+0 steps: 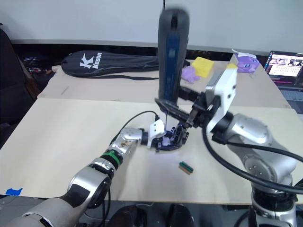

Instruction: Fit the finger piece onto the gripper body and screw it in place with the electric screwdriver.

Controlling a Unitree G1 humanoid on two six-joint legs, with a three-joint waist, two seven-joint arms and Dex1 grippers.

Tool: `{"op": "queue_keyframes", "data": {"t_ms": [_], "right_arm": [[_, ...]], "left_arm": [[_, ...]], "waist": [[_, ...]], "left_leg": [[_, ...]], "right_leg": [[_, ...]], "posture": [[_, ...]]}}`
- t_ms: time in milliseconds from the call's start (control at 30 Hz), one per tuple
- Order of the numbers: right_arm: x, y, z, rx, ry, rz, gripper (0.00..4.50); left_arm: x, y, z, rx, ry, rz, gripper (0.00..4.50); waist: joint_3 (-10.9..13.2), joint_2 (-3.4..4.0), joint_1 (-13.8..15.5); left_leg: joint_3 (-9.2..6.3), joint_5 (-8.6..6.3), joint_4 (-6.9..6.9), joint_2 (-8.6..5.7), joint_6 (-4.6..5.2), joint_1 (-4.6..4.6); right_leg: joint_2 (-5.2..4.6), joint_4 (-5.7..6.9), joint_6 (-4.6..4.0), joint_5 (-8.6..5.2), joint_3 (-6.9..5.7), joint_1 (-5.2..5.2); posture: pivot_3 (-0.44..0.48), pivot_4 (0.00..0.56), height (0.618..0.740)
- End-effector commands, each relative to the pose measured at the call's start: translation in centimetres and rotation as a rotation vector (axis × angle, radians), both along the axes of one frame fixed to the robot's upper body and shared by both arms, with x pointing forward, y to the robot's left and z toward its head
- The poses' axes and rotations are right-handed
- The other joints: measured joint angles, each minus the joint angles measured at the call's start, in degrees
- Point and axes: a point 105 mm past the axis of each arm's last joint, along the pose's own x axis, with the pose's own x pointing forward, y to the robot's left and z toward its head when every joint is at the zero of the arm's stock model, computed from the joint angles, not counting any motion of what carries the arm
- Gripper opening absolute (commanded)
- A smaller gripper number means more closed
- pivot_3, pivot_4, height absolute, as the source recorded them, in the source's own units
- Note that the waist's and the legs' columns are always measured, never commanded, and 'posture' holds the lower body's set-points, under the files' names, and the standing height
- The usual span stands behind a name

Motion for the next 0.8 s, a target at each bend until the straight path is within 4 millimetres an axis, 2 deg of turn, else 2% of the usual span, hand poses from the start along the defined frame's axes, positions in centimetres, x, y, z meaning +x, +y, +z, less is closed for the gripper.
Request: {"op": "queue_keyframes", "data": {"t_ms": [33,100,167,267,333,400,433,533,633,733,800], "right_arm": [[-1.2,0.0,0.4,0.01,0.001,0.035,1.9],[-1.7,-0.1,-0.7,-0.022,0.063,0.052,1.9],[-2.0,-0.6,-1.7,-0.045,0.131,0.051,1.9],[-2.5,-2.0,-2.4,-0.027,0.246,0.032,1.9],[-3.1,-3.4,-2.1,0.009,0.314,0.031,1.9],[-3.9,-6.0,-1.6,0.046,0.449,0.037,1.9],[-4.1,-7.5,-1.8,0.045,0.545,0.022,1.9],[-3.7,-11.6,-2.9,0.064,0.769,-0.094,1.9],[-2.6,-16.3,-5.8,0.098,1.0,-0.282,1.9],[-2.1,-18.9,-8.6,0.06,1.143,-0.399,1.9],[-1.2,-20.9,-11.2,0.003,1.211,-0.536,1.9]], "left_arm": [[-0.1,-0.2,0.0,0.0,0.0,0.003,2.29],[0.2,0.1,0.2,-0.003,0.011,0.019,2.29],[0.2,0.7,0.4,-0.006,0.021,0.003,3.32],[0.0,2.6,1.2,0.0,0.014,-0.036,4.48],[-0.4,4.4,2.1,0.0,0.026,-0.066,4.48],[-1.2,7.3,3.3,0.013,0.04,-0.101,4.48],[-1.6,8.8,3.9,0.028,0.044,-0.111,4.48],[-3.3,11.5,5.1,0.07,0.06,-0.158,4.48],[-4.6,13.5,6.1,0.101,0.084,-0.181,4.48],[-5.0,14.6,6.3,0.134,0.086,-0.173,4.48],[-5.0,15.1,6.3,0.153,0.082,-0.162,4.48]], "waist": [[0.0,0.0,0.0],[0.0,0.0,0.0],[0.0,0.0,0.0],[0.0,0.0,-0.4],[0.0,0.02,-0.5],[0.0,0.05,-0.6],[0.1,0.08,-0.5],[0.3,0.13,-0.4],[0.2,0.2,0.0],[0.2,0.24,0.1],[0.2,0.28,-0.2]], "left_leg": [[0.0,0.0,0.0,0.0,0.0,0.0],[0.02,0.0,0.01,-0.01,0.01,0.0],[0.01,-0.01,0.01,-0.01,0.02,0.0],[0.01,0.0,-0.01,0.0,0.01,0.0],[0.02,0.0,-0.02,0.04,0.0,0.0],[0.02,0.01,-0.02,0.07,-0.02,0.02],[0.02,0.01,-0.02,0.08,-0.03,0.03],[-0.04,0.01,-0.04,0.15,-0.03,0.13],[-0.02,0.0,-0.02,0.07,-0.01,0.19],[-0.02,-0.01,-0.02,0.05,0.01,0.17],[-0.01,-0.01,-0.05,0.07,0.01,0.13]], "right_leg": [[0.0,-0.02,0.0,0.0,-0.02,0.03],[-0.01,-0.02,0.01,0.0,-0.01,0.04],[-0.1,-0.03,0.02,0.01,0.03,0.05],[-0.12,-0.02,0.01,0.01,0.08,-0.01],[-0.1,-0.01,0.0,0.01,0.08,-0.03],[-0.1,-0.01,-0.01,0.01,0.08,-0.02],[-0.1,-0.01,-0.02,0.01,0.11,-0.01],[-0.17,-0.11,-0.08,0.04,0.17,0.19],[-0.34,-0.16,-0.08,0.06,0.2,0.3],[-0.35,-0.2,-0.04,0.06,0.23,0.26],[-0.28,-0.18,-0.05,0.05,0.25,0.17]], "posture": [[0.0,0.15,0.74],[0.0,0.15,0.74],[0.0,0.15,0.74],[0.0,0.15,0.74],[0.0,0.15,0.74],[0.0,0.15,0.74],[0.0,0.15,0.74],[0.0,0.15,0.74],[0.0,0.15,0.74],[0.0,0.15,0.74],[0.0,0.15,0.74]]}}
